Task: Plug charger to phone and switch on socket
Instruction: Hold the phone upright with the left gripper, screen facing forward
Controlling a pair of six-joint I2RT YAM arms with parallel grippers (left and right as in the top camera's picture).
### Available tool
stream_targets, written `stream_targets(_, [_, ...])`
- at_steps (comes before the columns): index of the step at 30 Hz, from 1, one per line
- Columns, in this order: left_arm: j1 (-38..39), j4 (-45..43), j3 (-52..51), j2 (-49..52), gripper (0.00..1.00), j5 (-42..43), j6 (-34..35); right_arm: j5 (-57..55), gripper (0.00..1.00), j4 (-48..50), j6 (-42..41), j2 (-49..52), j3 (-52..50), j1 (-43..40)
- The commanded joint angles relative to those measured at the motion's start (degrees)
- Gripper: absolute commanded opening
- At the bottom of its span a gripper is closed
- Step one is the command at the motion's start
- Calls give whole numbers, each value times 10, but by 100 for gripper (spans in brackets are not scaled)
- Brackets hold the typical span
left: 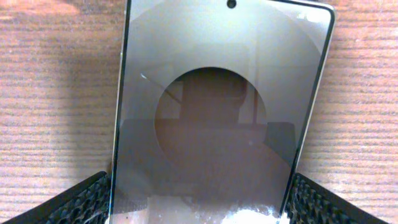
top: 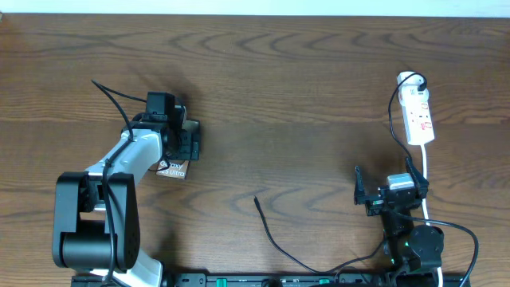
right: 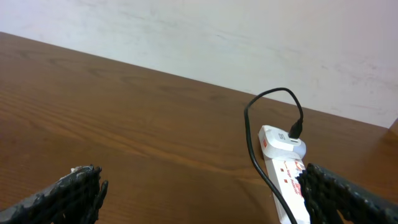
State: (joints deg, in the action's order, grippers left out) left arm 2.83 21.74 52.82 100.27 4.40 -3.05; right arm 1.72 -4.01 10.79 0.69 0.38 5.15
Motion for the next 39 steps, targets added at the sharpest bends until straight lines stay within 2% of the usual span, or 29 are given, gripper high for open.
stream_targets(1, [3,2,-21,27,88,35,-3,3,99,-3,-4,-4,-1,-4])
stream_targets(5, [3,2,-21,27,86,35,-3,3,99,-3,-4,-4,-1,-4])
stream_targets(9, [3,2,-21,27,73,35,-3,3,99,-3,-4,-4,-1,-4])
stream_targets(10, [3,2,-21,27,72,35,-3,3,99,-3,-4,-4,-1,-4])
stream_targets(22, [3,2,-21,27,71,35,-3,3,99,-3,-4,-4,-1,-4])
stream_targets(27, [3,2,-21,27,57,35,-4,3,99,-3,-4,-4,-1,-4])
stream_targets(31, [3,2,-21,27,51,35,-20,3,99,-3,-4,-4,-1,-4])
stream_targets(39, [3,-4,-21,27,50,35,-30,3,99,-3,-4,-4,-1,-4])
